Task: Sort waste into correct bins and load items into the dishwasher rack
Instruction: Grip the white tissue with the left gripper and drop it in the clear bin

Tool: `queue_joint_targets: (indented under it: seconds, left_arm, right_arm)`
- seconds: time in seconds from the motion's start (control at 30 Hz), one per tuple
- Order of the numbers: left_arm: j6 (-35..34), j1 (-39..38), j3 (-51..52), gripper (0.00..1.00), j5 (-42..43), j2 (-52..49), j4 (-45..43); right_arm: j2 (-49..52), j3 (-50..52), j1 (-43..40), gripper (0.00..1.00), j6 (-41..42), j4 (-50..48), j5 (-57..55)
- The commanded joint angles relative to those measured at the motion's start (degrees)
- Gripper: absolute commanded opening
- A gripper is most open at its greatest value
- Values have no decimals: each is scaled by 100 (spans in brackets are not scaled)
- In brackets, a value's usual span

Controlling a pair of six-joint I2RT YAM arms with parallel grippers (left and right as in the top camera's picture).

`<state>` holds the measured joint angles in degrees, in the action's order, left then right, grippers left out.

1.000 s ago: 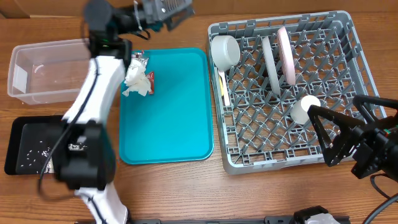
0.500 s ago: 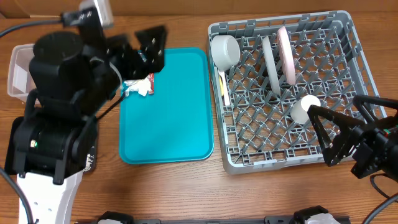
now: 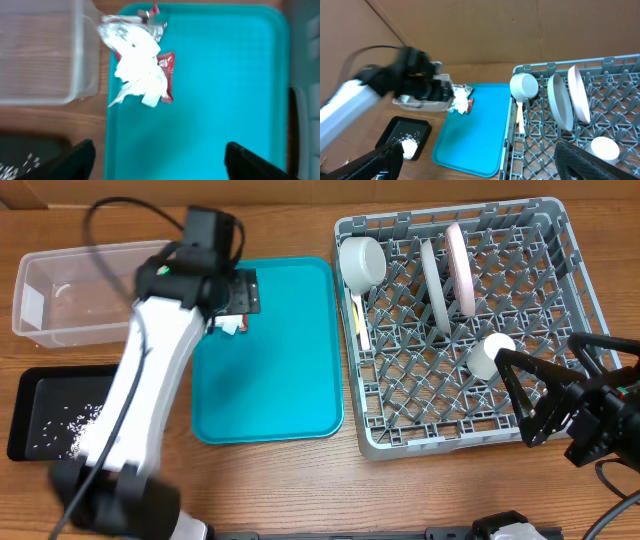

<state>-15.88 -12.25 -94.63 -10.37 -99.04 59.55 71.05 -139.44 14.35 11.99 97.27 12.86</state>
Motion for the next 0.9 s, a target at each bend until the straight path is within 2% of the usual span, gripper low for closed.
queue_joint_targets:
  seconds: [0.0, 0.2, 0.37, 0.47, 0.57, 0.6, 0.67, 0.7, 0.73, 0.8, 0.87]
  left_arm:
    - [192, 42, 39, 81, -142, -745, -223]
    - [-2, 129, 39, 81, -586, -1663, -745]
    - [-518, 175, 39, 83, -1825, -2085, -901]
    - [-422, 186, 39, 83, -1799, -2291, -1176]
    - [-387, 186, 39, 73, -1530, -2398, -1290]
    - [-332, 184, 39, 64, -1423, -2420, -1318]
    - [-319, 186, 39, 53, -1290, -2446, -1351]
    - [-317, 186, 39, 44, -1255, -2461, -1353]
    - [-317, 184, 39, 24, -1161, -2461, -1342]
    - [-258, 184, 35, 4, -927, -2457, -1292]
    - [-140, 184, 9, 4, -638, -2417, -1176]
  right_arm:
    - [-11, -13, 22, 100, 7, -24, -42]
    - [-11, -13, 22, 100, 4, -24, -42]
    - [-11, -13, 22, 100, 4, -24, -42]
    - [-11, -13, 22, 100, 4, -24, -42]
    - [-11, -13, 22, 100, 7, -24, -42]
    - [-11, -13, 22, 100, 7, -24, -42]
    - [-11, -13, 22, 100, 4, -24, -42]
    - [-11, -13, 22, 100, 4, -24, -42]
    - [-11, -13, 22, 100, 4, -24, -42]
    - [-11, -13, 22, 100, 4, -24, -42]
    - [-11, -13, 22, 100, 4, -24, -42]
